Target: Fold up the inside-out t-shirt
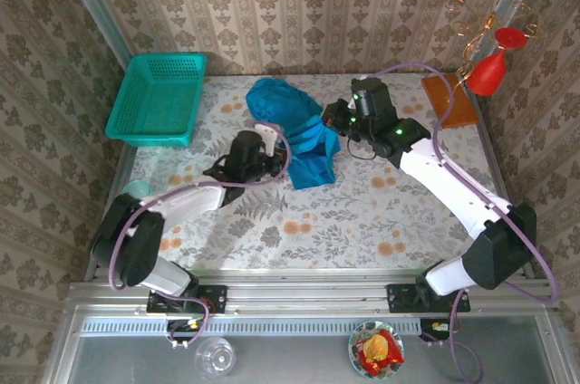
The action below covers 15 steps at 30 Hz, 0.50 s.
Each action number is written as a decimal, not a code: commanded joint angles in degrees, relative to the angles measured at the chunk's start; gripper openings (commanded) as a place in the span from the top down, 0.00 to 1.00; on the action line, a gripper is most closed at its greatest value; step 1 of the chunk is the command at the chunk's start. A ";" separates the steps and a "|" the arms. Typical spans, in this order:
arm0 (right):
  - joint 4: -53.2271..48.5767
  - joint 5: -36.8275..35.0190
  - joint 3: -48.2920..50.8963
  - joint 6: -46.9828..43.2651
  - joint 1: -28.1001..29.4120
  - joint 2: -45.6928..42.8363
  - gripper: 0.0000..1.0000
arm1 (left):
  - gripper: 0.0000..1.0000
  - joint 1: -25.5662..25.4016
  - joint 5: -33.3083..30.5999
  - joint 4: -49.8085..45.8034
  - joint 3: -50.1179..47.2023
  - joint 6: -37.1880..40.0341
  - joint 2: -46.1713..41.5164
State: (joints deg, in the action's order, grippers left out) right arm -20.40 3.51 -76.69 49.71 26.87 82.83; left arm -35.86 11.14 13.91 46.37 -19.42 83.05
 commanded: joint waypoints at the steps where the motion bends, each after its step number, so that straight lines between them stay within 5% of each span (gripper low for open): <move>1: -4.78 -3.90 2.55 -3.47 -1.75 -1.72 1.00 | 1.00 2.97 7.10 -9.75 2.94 4.47 -2.97; 3: -5.50 -2.71 3.70 -5.02 -2.46 -1.52 0.98 | 1.00 4.57 9.52 -14.78 5.45 6.28 -4.17; 10: -11.95 1.04 7.09 -18.02 -3.05 -3.62 0.63 | 1.00 7.81 14.90 -34.91 19.41 10.89 -2.78; 15: -1.73 6.98 18.81 -26.87 -2.34 -10.08 0.50 | 1.00 7.89 17.39 -42.36 26.28 13.25 -2.18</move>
State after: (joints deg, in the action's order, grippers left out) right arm -26.24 6.68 -61.67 30.87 23.90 75.18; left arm -28.08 24.97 -19.92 69.87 -9.32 80.40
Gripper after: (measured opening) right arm 0.494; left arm 0.062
